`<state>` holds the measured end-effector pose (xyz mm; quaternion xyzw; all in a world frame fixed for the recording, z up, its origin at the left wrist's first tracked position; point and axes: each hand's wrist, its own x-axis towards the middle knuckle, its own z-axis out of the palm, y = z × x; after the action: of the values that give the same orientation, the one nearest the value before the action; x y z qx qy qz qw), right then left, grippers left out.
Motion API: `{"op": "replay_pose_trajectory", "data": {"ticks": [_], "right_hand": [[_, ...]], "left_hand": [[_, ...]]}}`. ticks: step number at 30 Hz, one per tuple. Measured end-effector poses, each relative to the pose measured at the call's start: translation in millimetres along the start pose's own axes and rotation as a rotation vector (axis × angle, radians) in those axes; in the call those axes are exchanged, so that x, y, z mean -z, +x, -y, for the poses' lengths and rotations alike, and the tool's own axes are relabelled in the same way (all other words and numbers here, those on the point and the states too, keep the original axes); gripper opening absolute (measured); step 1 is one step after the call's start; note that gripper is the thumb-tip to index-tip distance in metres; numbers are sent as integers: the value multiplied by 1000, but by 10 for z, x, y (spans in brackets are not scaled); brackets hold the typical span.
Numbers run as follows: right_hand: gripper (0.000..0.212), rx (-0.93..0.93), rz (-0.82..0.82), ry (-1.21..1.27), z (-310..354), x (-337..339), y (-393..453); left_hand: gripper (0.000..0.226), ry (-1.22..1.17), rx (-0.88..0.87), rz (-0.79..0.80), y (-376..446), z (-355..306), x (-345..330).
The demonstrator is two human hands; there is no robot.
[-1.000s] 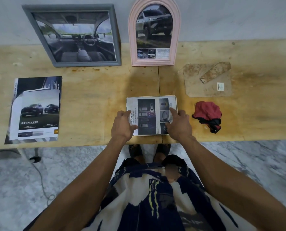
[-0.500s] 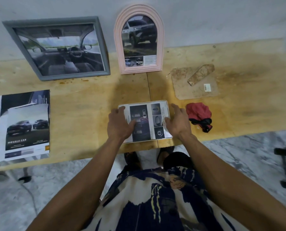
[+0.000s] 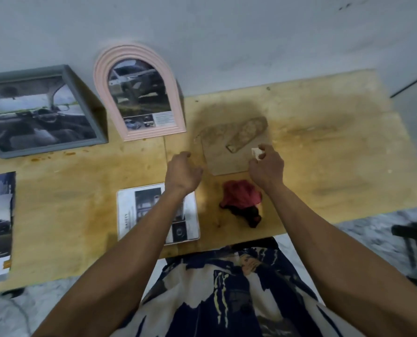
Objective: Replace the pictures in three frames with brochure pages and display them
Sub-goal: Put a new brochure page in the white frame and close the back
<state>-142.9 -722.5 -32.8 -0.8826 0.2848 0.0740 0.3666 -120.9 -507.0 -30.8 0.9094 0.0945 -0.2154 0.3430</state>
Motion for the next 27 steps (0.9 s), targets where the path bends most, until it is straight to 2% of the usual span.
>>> {"op": "replay_pose_trajectory", "data": {"ticks": [3,5,8,10,13,17,24,27], "right_hand": [[47,-39,27,-2,-108,166,347],[49,-65,57,-6,-134,232,550],[52,-69,92,-56,-149,263,800],[51,-40,129,-123,-162,255,905],[46,10,187,-220,-156,234,989],[49,-85,193,-110,-125,157,1071],[51,-227,125,62,-58,148,1099],[49,-299,114,175,-44,184,1045]], "left_hand": [[69,-65,60,-17,168,-247,-177],[58,-36,108,-38,266,-374,-264],[30,-70,196,-83,364,-535,-350],[27,-47,226,-108,418,-605,-386],[35,-11,271,-115,473,-689,-420],[48,-31,324,-144,534,-736,-496],[70,-266,478,-197,590,-767,-480],[66,-305,482,-192,542,-695,-446]]}}
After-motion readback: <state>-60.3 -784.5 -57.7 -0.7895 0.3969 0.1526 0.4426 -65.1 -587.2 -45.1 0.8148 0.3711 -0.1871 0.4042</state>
